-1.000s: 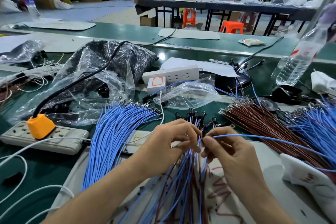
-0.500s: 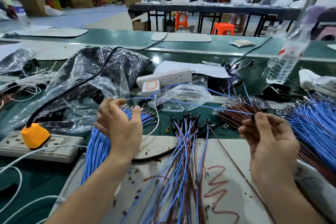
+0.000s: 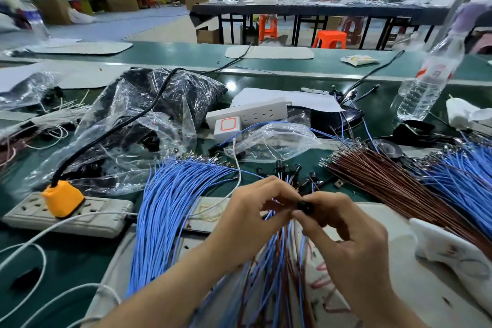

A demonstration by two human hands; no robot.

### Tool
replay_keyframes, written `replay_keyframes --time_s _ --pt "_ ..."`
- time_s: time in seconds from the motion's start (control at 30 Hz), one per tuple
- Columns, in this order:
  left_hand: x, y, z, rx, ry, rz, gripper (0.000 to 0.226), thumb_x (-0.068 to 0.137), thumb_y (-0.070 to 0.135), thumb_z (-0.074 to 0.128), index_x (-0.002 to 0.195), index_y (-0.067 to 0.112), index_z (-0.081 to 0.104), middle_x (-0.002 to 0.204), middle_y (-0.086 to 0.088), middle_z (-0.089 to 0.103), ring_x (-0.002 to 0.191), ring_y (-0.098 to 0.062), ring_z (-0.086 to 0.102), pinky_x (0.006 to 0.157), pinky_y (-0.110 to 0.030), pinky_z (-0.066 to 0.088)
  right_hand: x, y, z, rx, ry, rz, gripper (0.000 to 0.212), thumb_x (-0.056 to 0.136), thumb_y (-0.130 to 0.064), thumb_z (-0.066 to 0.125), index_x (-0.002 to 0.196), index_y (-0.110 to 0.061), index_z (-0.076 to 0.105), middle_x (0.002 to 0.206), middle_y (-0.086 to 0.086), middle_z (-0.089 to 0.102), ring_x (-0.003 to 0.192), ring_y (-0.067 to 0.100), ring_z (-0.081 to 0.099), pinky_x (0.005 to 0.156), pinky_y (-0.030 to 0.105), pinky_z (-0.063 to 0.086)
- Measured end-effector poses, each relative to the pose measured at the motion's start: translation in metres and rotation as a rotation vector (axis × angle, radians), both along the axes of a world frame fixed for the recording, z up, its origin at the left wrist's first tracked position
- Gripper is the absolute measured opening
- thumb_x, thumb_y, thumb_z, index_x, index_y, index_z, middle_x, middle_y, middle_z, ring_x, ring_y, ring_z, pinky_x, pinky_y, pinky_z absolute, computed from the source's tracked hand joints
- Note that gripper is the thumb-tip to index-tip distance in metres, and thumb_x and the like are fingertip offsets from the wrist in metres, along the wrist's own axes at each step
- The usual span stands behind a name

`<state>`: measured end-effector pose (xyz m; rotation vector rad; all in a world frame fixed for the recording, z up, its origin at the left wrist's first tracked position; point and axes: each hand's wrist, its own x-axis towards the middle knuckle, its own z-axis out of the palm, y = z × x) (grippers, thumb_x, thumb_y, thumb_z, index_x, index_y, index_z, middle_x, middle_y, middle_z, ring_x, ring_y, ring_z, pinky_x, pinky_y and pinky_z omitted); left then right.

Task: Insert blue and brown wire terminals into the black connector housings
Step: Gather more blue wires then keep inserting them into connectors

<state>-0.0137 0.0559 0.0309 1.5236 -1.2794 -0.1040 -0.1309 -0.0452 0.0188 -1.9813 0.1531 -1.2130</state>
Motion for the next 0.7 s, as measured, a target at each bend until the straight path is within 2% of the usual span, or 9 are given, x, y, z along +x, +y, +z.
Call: replay_keyframes --time_s 0.07,0.17,0.23,0.4,0.57,0.7 --pt "-0.001 -0.0001 0.0006 0.001 -0.009 -0.004 0.013 0.08 -0.005 0.065 0.092 0.0 0.067 0.089 -0.005 0.065 0.082 -0.014 0.064 0.075 -0.031 0.056 0.0014 0.0007 0.0005 0.045 0.0 0.012 0.024 0.077 -0.033 0.074 0.098 -0.036 0.062 0.081 -0.019 0.065 0.064 0.003 0.063 0.064 0.011 0.049" --pt "0.0012 -0.0007 0.0 0.013 0.008 0.0 0.014 0.08 -0.007 0.065 0.093 -0.004 0.067 0.088 -0.004 0.065 0.08 -0.004 0.062 0.074 -0.014 0.05 0.0026 0.0008 -0.0013 0.092 0.019 0.019 0.024 0.075 -0.028 0.072 0.095 -0.036 0.063 0.078 -0.017 0.067 0.062 0.004 0.065 0.062 0.012 0.051" --pt "0.0001 -0.0002 -0.0005 0.017 0.03 0.006 0.015 0.079 -0.009 0.064 0.093 -0.004 0.067 0.087 0.0 0.063 0.08 0.001 0.06 0.073 -0.008 0.046 0.0026 0.0015 -0.0029 0.105 0.015 0.03 0.025 0.075 -0.025 0.073 0.095 -0.037 0.064 0.078 -0.016 0.068 0.062 0.005 0.066 0.062 0.012 0.051" --pt "-0.0021 -0.001 -0.0032 0.041 0.065 0.011 0.015 0.08 -0.011 0.065 0.093 -0.003 0.067 0.083 0.006 0.061 0.075 0.007 0.059 0.07 -0.006 0.044 0.0008 0.0018 -0.0035 0.103 -0.002 0.04 0.02 0.076 -0.03 0.071 0.095 -0.035 0.064 0.079 -0.019 0.068 0.064 0.005 0.067 0.063 0.014 0.052" --pt "-0.0029 -0.0001 -0.0032 0.01 0.089 -0.021 0.011 0.082 -0.008 0.064 0.092 -0.006 0.067 0.086 -0.015 0.065 0.076 -0.009 0.061 0.072 -0.01 0.046 -0.0004 0.0012 -0.0016 0.037 -0.012 0.052 0.015 0.078 -0.026 0.07 0.092 -0.028 0.065 0.079 -0.014 0.065 0.063 0.006 0.063 0.062 0.016 0.051" --pt "-0.002 0.0012 -0.0067 0.022 0.094 -0.034 0.012 0.082 -0.009 0.061 0.092 -0.006 0.067 0.086 -0.017 0.064 0.076 -0.01 0.061 0.071 -0.011 0.046 0.0 0.0008 -0.0029 -0.019 0.035 0.027 0.015 0.078 -0.019 0.072 0.091 -0.02 0.065 0.075 -0.008 0.066 0.064 0.006 0.062 0.062 0.016 0.051"
